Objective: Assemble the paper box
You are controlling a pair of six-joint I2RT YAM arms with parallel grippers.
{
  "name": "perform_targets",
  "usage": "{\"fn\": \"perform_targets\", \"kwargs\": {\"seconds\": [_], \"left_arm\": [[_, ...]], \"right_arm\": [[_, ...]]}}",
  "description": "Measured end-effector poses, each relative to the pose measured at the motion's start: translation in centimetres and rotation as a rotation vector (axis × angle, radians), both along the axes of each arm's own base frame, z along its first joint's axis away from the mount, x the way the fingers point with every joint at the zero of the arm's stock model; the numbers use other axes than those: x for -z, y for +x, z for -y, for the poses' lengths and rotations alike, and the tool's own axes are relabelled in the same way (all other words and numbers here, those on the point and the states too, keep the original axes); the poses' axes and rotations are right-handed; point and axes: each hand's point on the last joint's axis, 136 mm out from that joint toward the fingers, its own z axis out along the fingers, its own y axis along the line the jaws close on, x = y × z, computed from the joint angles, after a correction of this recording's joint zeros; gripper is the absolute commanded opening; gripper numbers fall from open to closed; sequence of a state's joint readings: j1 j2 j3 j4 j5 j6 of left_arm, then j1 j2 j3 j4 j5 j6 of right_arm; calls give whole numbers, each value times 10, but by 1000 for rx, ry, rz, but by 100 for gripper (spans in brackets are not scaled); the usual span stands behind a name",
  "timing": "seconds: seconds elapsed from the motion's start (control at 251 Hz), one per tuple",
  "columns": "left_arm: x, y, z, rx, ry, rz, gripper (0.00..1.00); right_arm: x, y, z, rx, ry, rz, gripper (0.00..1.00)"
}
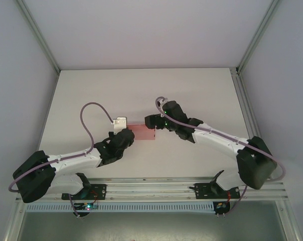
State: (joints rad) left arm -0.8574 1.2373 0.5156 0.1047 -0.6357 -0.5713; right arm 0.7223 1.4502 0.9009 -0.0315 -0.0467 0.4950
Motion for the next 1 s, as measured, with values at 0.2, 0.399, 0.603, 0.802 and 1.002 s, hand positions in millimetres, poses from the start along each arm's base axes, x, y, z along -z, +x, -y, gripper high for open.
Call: {"fn": "perform_targets", "kwargs": {"seconds": [0.2,0.399,0.603,0.802,1.002], "left_arm": [[0,-1,1,-3,-4,-10,1],[0,-6,3,16,-10,-54,26],[-6,-34,9,119,-52,-172,51],[-41,-51,2,148,-135,-214,100],[-32,-35,-11,22,-380,-351,100]], "right_arm": [[25,-5,-2,18,4,-99,63],[31,-6,-3,45,50,-116,51],[34,2,-9,74,105,-116,38],[36,11,-11,106,159,-127,33],[34,11,-9,117,186,-125,32]]}}
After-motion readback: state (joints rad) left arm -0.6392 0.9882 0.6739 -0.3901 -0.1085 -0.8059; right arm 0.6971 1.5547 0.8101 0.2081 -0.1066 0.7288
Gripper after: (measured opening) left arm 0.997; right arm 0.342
